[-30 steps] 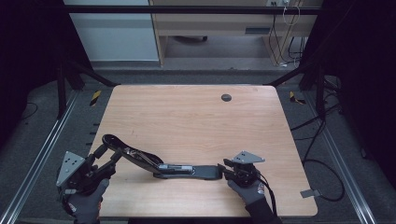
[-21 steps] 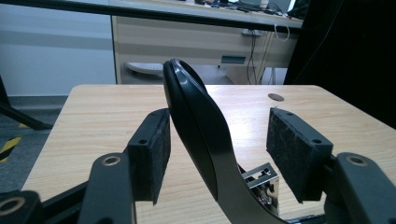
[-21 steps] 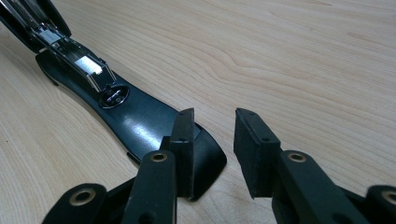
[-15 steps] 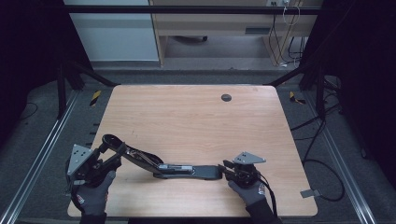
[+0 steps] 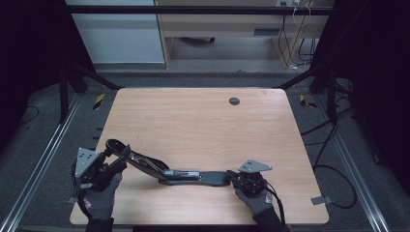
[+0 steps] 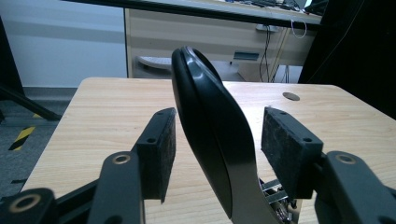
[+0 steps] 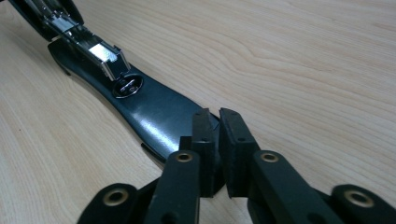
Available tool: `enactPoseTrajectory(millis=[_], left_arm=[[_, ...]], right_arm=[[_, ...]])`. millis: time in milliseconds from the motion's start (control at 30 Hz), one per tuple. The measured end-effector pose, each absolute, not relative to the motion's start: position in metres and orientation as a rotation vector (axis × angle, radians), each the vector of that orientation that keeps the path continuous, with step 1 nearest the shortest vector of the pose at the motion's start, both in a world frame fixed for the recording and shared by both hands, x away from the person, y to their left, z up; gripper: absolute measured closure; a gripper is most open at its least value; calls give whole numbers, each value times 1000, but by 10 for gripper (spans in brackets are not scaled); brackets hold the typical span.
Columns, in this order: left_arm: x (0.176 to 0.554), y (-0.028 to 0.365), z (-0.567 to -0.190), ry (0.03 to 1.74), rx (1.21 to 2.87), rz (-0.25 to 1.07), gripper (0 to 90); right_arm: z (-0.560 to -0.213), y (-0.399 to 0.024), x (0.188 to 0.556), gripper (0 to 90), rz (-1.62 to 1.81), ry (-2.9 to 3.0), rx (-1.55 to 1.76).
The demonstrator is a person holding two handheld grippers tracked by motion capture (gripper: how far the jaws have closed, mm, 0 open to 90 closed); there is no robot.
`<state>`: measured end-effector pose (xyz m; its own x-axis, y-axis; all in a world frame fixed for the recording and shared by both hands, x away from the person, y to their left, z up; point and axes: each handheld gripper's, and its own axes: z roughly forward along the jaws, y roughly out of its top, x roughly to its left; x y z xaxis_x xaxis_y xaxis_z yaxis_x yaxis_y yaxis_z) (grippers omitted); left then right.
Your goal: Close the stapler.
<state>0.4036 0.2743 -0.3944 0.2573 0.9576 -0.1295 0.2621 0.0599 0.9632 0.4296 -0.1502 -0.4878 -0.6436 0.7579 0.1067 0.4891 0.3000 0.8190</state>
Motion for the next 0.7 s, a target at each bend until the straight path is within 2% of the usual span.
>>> enactPoseTrajectory(millis=[100, 367, 700], left_arm=[[404, 273, -394, 1221, 1425, 819, 479], [404, 274, -395, 1227, 1411, 826, 583], [403, 273, -395, 1232, 1402, 820, 595]], right_arm=[[-489, -149, 428, 900, 1263, 2291, 1122], [-496, -146, 429, 900, 1243, 2322, 1145], [-498, -143, 430, 900, 1252, 2330, 1158]])
